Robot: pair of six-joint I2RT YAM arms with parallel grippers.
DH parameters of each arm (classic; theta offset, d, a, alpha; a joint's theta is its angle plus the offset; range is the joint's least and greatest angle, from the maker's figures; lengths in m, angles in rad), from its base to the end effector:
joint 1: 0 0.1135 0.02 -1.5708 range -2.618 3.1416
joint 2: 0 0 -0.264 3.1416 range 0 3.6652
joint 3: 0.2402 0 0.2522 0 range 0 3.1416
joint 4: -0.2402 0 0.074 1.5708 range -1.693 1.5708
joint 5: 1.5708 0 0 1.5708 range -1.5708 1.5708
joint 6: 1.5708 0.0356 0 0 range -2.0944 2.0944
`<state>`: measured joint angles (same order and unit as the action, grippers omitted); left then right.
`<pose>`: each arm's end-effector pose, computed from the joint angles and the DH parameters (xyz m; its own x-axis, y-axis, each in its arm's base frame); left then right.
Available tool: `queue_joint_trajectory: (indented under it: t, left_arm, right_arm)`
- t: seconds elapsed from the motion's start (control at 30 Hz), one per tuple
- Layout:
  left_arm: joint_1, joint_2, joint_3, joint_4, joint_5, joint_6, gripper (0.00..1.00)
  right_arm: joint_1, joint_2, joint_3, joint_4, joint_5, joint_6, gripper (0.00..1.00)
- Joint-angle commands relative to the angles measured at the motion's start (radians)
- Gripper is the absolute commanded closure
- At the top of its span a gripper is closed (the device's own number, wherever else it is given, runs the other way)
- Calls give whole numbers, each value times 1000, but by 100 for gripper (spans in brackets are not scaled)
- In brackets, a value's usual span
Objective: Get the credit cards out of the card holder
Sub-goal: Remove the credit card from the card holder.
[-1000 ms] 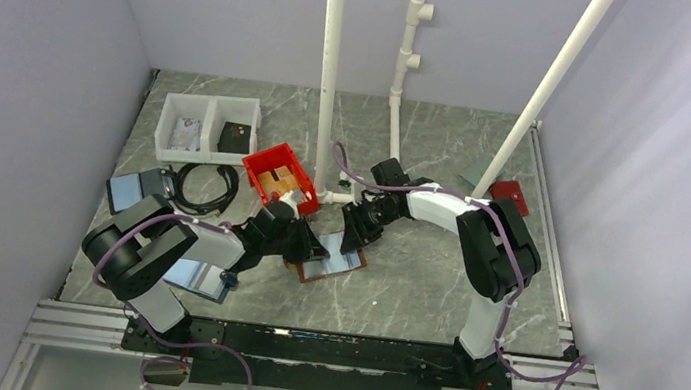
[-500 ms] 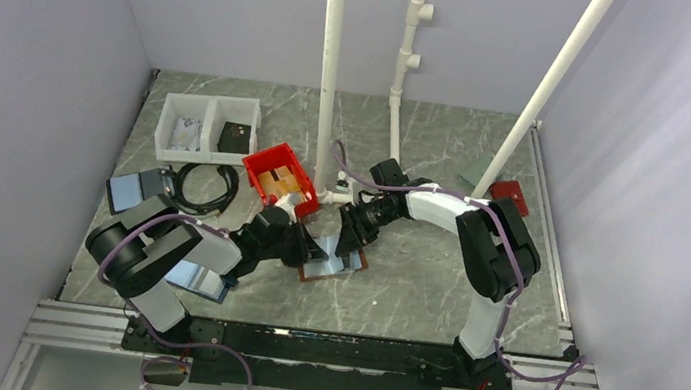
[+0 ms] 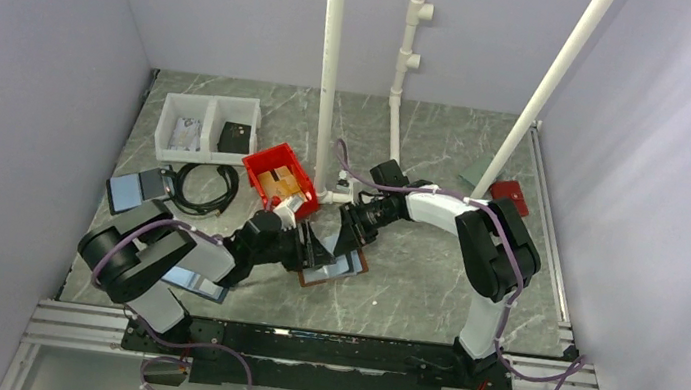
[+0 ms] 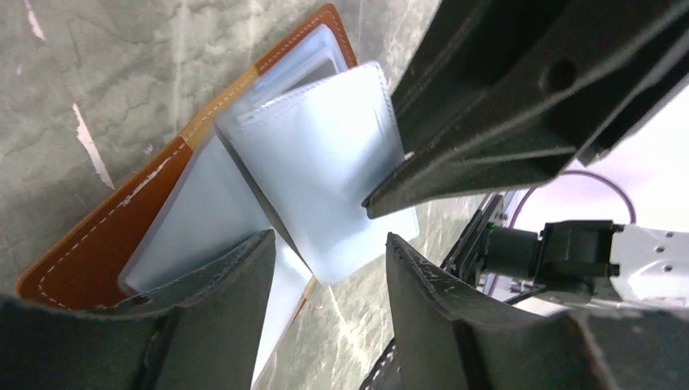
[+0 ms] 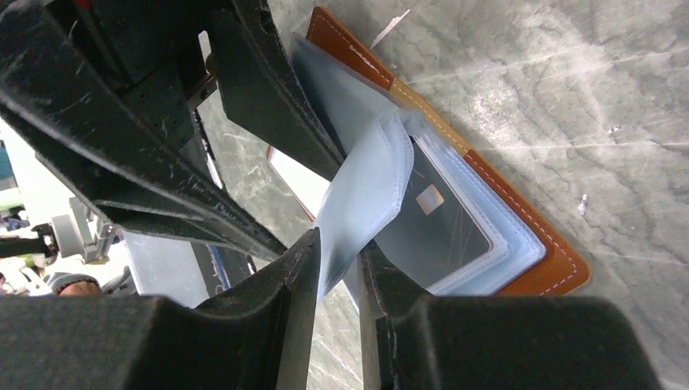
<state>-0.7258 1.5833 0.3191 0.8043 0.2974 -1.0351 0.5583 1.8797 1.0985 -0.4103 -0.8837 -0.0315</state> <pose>0.1810 -0.1746 0.1141 -0.8841 -0.3147 -0.3456 0.1387 0.5294 -0.8370 0.2841 0.2099 0.1454 -0.7693 -0.5040 -0.3927 -0.6033 0.3707 0.7061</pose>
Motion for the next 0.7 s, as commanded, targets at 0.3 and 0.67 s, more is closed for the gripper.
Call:
queue_joint_trajectory:
  t: [0.3, 0.67]
  left_arm:
    - [-11, -159, 5, -176, 64, 159, 33]
    - [-77, -163, 110, -340, -32, 204, 21]
  right_arm:
    - [6, -14, -22, 95, -122, 99, 74]
    - [55, 16, -14, 110, -104, 162, 70]
